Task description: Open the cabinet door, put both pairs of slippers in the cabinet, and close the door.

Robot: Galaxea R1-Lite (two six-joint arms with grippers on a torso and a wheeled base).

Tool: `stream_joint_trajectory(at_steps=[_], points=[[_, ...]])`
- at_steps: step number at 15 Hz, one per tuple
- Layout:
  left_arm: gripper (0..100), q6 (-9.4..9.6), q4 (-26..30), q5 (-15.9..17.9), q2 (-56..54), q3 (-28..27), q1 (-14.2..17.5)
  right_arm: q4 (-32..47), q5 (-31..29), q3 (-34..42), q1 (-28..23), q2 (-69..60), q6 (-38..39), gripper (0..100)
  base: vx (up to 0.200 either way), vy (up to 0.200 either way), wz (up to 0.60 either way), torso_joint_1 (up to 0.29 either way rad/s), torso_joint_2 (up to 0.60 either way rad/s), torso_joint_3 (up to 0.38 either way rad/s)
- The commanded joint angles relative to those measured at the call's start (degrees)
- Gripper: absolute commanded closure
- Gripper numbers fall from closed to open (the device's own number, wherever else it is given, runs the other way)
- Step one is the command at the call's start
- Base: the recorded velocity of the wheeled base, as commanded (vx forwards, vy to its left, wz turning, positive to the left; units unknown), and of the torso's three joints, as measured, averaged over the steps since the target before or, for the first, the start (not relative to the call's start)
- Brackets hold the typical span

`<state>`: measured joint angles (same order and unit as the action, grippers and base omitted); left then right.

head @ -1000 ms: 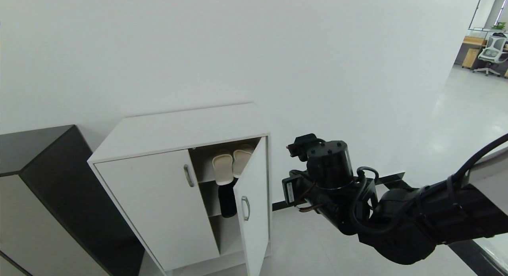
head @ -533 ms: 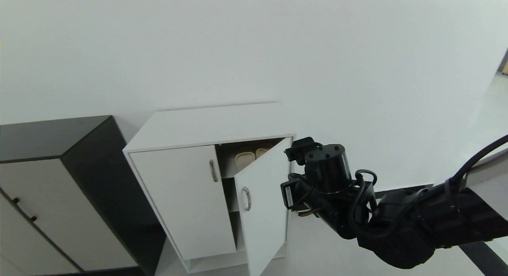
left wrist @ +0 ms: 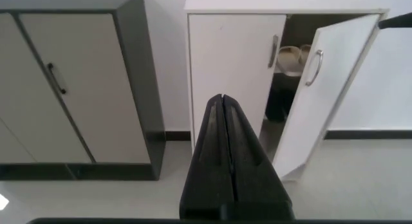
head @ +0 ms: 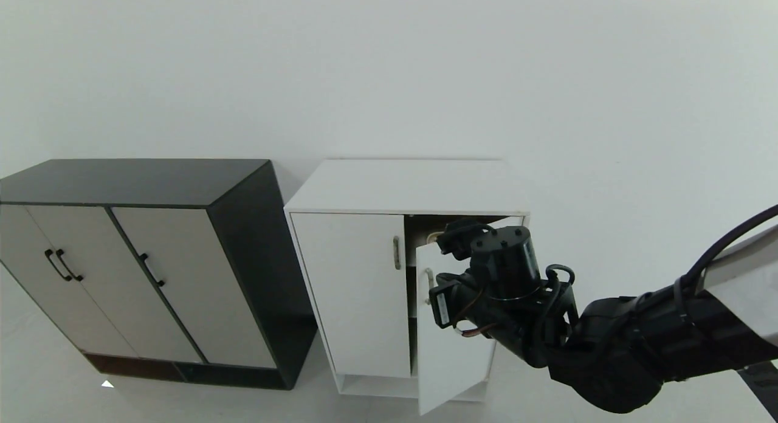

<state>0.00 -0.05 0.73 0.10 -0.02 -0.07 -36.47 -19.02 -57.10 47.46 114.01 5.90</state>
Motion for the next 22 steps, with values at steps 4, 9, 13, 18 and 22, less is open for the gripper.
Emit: stream_joint_trajectory(at_steps=[4,9,13,18,22], points=[[100,0.0,0.0,0.0,0.1,0.0,-0.1,-17.1,23.5,14.4,-7.4,0.1,-7.0,100,0.0,0.0,0.0,0.0,0.0,0.0],[100,0.0,0.0,0.0,0.1,0.0,-0.1,-17.5,30.7,16.6,-9.1,0.0,-7.7,100,0.08,0.0,0.0,0.0,0.0,0.002],[100,0.0,0.0,0.0,0.1,0.0,-0.1,-17.5,30.6,16.8,-9.5,1.4,-8.2,100,0.2,0.0,0.0,0.002,0.0,0.01],[100,0.0,0.0,0.0,0.1,0.0,-0.1,-17.8,30.8,17.9,-9.8,2.4,-9.4,100,0.2,0.0,0.0,0.004,0.0,0.003],[100,0.0,0.0,0.0,0.1,0.0,-0.1,-20.5,30.8,17.9,-11.2,4.6,-9.4,100,0.0,0.0,0.0,0.0,0.0,0.0]])
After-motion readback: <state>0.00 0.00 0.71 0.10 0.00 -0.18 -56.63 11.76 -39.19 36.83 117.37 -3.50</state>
